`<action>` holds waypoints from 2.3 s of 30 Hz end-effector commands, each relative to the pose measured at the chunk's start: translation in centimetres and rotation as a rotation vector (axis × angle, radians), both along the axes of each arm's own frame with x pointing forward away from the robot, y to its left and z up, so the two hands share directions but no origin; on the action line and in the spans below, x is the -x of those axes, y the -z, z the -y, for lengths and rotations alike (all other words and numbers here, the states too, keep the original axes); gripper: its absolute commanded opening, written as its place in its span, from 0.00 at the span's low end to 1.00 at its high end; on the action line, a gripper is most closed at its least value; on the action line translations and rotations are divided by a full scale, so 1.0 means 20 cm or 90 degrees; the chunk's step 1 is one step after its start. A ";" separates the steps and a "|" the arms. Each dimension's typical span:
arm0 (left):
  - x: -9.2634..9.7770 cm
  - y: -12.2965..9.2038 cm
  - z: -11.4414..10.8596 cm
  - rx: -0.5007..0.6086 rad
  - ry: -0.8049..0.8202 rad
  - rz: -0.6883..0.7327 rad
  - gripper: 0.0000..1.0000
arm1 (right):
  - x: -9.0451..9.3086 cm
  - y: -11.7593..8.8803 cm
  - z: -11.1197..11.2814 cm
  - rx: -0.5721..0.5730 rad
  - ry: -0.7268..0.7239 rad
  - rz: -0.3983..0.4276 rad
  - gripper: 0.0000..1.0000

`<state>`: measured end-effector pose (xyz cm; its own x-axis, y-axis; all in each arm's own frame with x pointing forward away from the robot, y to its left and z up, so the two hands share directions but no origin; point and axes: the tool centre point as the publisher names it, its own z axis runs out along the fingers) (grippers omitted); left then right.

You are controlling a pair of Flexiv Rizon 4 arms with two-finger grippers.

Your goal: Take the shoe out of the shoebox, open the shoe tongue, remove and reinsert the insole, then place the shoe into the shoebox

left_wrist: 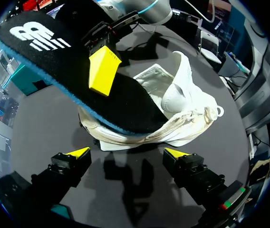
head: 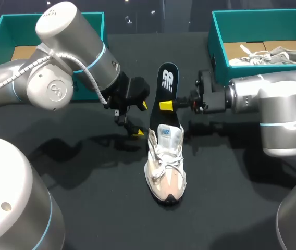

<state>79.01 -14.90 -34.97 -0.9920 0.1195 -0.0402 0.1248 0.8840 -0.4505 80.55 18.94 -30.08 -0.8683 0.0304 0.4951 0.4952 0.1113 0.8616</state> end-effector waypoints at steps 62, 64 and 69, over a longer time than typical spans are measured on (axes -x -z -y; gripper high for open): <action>0.00 0.00 0.00 0.000 0.000 0.000 1.00 | 0.18 0.18 0.04 0.099 0.068 -0.113 0.22; 0.00 0.00 0.00 0.000 0.000 0.000 1.00 | 0.17 0.15 0.04 0.102 0.068 -0.101 0.31; 0.00 0.00 0.00 0.000 0.000 0.000 1.00 | 0.14 0.08 0.06 0.106 0.070 -0.065 0.30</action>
<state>79.01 -14.90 -34.98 -0.9920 0.1195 -0.0402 0.1248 0.8840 -0.4505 77.87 18.03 -32.53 -0.7992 0.2001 0.5668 0.5987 0.1806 0.7804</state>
